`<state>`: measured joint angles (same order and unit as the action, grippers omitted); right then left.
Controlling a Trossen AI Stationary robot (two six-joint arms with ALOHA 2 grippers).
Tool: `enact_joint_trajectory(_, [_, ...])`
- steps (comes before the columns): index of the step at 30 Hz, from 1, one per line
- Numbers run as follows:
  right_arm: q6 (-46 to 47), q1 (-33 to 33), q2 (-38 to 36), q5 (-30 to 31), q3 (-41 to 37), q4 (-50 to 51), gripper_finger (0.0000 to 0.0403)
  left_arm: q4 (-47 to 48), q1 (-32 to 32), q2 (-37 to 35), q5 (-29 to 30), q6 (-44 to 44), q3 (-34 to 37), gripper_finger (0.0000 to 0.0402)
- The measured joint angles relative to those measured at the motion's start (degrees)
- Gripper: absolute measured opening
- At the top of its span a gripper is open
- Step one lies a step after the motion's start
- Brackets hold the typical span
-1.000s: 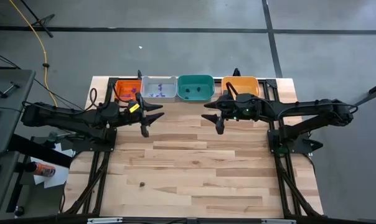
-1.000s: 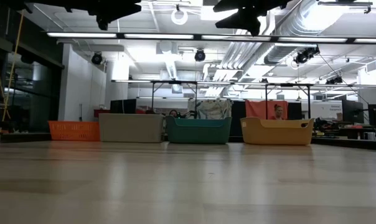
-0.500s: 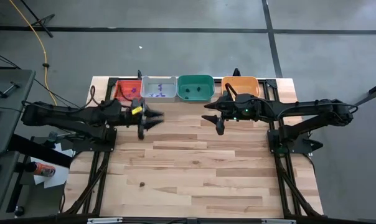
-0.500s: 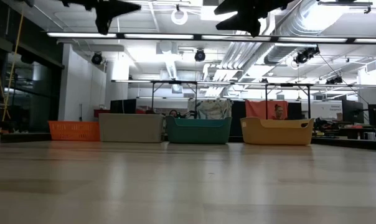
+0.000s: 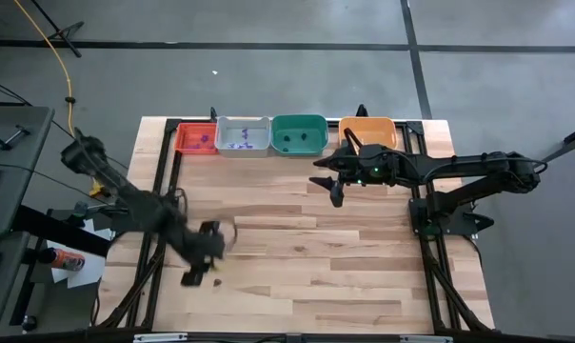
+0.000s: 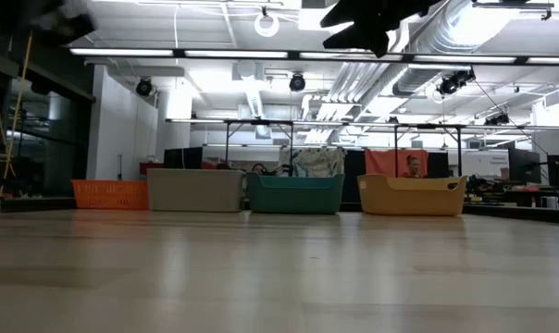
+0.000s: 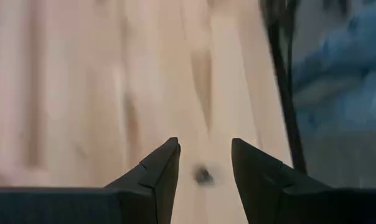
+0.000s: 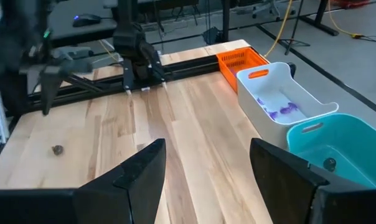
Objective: Sort Halloween decoration
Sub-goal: Put the black skull into the green bin
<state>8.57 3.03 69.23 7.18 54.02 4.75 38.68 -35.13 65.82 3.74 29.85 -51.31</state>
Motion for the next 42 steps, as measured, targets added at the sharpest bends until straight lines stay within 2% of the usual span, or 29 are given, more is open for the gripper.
enact_joint_trajectory(3, [-0.1,0.0,0.0,1.1,0.0,0.4,0.0228,0.0,-5.9,6.0,0.0,4.9,1.0,0.0148])
enact_joint_trajectory(7, [-0.1,0.4,0.0,1.5,0.0,0.8,0.0228,-2.0,-10.0,13.4,1.0,9.4,1.1,0.0175])
enact_joint_trajectory(13, [0.0,1.3,0.0,1.6,0.0,2.2,0.0228,-5.1,-11.2,21.6,2.4,13.0,1.1,0.0226])
enact_joint_trajectory(18, [0.3,1.5,0.0,1.6,0.0,3.2,0.0228,-6.3,-11.2,24.8,2.5,13.2,1.1,0.0253])
enact_joint_trajectory(42, [0.4,1.5,0.0,1.7,0.0,7.1,0.0228,-5.7,-12.3,31.8,1.9,13.5,0.9,0.0252])
